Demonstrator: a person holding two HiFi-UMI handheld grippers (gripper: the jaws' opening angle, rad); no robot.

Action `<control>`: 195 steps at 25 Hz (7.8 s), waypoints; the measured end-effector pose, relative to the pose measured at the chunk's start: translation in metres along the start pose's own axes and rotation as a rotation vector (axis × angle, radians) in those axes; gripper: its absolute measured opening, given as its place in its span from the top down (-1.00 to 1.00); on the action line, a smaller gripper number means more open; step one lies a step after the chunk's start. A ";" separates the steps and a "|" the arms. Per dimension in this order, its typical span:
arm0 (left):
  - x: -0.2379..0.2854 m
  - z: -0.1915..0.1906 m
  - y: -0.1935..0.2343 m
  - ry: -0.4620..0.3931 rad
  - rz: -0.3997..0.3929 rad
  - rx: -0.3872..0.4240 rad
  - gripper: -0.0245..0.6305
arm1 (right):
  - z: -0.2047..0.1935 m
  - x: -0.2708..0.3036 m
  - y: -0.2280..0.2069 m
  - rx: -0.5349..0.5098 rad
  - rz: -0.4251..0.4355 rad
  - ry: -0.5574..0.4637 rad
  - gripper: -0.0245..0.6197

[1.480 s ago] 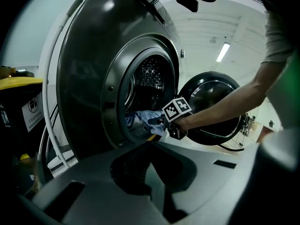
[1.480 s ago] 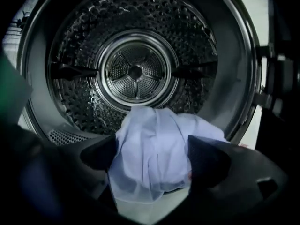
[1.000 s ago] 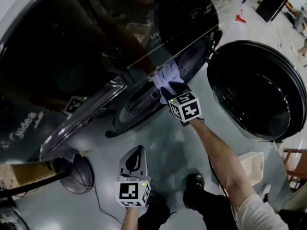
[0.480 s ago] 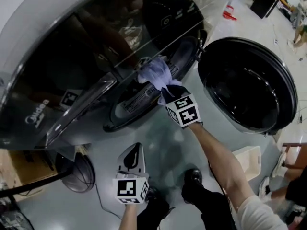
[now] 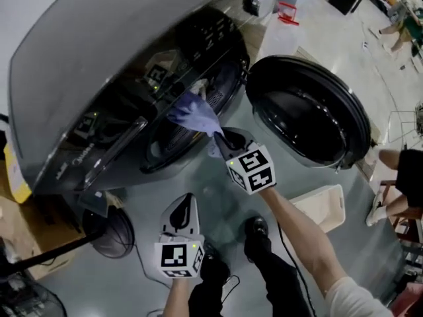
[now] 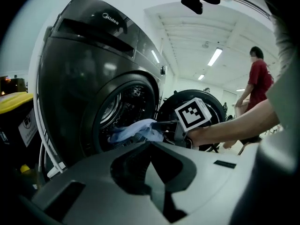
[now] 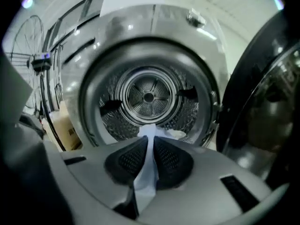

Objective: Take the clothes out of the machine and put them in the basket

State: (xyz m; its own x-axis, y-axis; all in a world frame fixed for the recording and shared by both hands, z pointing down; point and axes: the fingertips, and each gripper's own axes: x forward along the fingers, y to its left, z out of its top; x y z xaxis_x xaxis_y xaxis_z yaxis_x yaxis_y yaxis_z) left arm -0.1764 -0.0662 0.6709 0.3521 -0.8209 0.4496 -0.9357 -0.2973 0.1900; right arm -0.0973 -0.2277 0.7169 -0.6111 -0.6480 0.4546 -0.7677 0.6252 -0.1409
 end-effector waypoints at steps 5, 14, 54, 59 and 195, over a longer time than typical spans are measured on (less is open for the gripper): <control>-0.018 0.050 -0.017 -0.003 -0.006 -0.001 0.87 | 0.044 -0.049 0.013 0.054 0.002 -0.042 0.75; -0.054 0.139 -0.030 -0.016 0.019 0.002 0.87 | 0.126 -0.137 0.031 0.104 -0.014 -0.092 0.75; -0.186 0.441 -0.162 -0.240 -0.144 0.168 0.87 | 0.429 -0.508 0.057 0.006 -0.303 -0.460 0.75; -0.166 0.446 -0.204 -0.222 -0.246 0.219 0.87 | 0.404 -0.539 0.041 0.028 -0.393 -0.443 0.75; 0.079 0.055 -0.493 0.311 -0.730 0.317 0.87 | -0.237 -0.591 -0.180 0.685 -1.012 0.055 0.85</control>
State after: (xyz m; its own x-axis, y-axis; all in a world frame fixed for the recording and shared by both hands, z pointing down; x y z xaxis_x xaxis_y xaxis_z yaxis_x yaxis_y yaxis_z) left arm 0.3114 -0.0109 0.5650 0.8159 -0.2134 0.5373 -0.4177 -0.8602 0.2925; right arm 0.4480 0.1463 0.6821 0.3169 -0.6794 0.6618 -0.8450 -0.5192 -0.1283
